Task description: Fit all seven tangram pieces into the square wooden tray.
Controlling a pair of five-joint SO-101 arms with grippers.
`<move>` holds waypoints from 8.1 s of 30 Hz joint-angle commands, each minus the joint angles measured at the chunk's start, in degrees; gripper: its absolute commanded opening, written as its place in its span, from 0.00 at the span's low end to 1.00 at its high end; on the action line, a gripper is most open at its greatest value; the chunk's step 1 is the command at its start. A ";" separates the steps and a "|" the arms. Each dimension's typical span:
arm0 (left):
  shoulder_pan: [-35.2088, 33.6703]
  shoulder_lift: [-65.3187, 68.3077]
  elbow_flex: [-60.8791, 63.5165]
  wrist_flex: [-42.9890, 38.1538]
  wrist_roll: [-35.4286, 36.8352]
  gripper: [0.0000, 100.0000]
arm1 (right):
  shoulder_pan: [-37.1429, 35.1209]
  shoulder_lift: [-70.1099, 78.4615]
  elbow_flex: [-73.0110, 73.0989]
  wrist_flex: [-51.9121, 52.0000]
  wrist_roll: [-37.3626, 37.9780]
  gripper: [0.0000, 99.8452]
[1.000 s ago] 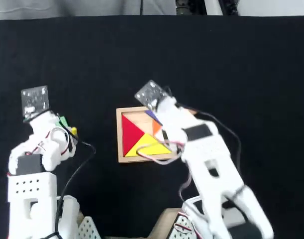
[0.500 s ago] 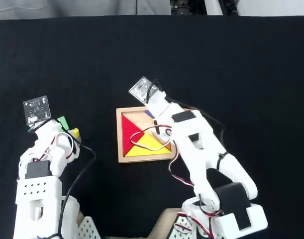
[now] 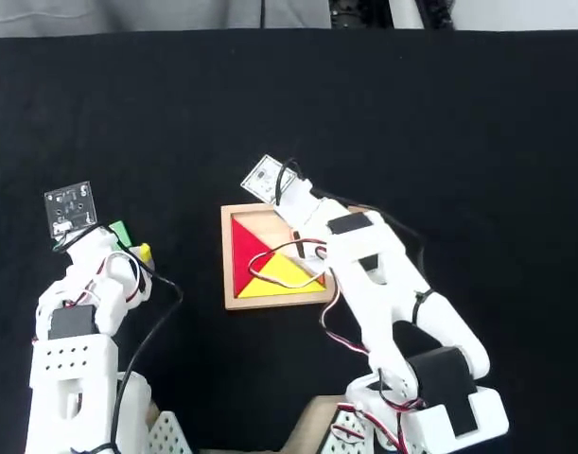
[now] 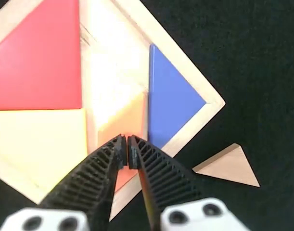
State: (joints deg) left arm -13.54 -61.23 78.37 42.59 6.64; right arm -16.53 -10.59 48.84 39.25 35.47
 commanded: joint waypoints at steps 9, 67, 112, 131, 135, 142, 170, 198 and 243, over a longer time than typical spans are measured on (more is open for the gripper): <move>0.84 -0.26 -0.13 -2.20 0.26 0.17 | -1.93 -2.86 -6.55 12.31 -6.77 0.15; 0.75 -0.79 1.01 -2.90 0.00 0.17 | 2.81 0.75 -9.54 10.73 -8.53 0.11; 0.66 -0.79 0.84 -2.90 -0.18 0.17 | -7.65 4.88 -15.78 9.85 -9.41 0.04; 0.75 -0.79 1.10 -2.81 -0.09 0.17 | -2.64 18.77 -21.32 10.37 -9.05 0.01; 0.75 -0.79 1.10 -2.81 -0.09 0.17 | -2.37 18.68 -20.79 12.31 -9.05 0.01; 0.75 -0.79 1.10 -2.90 0.00 0.17 | -5.45 14.55 -21.49 15.21 -9.41 0.01; 0.22 -0.79 1.10 -2.90 -0.18 0.17 | -2.90 8.40 -22.81 15.03 -9.41 0.01; 0.66 -0.79 4.97 -7.03 -0.26 0.17 | 10.02 5.76 -29.41 15.03 -25.41 0.01; 0.75 -0.79 5.67 -9.05 -0.26 0.17 | 9.05 39.25 -55.69 36.40 -18.90 0.01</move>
State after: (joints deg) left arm -13.54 -61.23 84.44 34.59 6.64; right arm -6.15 32.13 -5.32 73.98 16.22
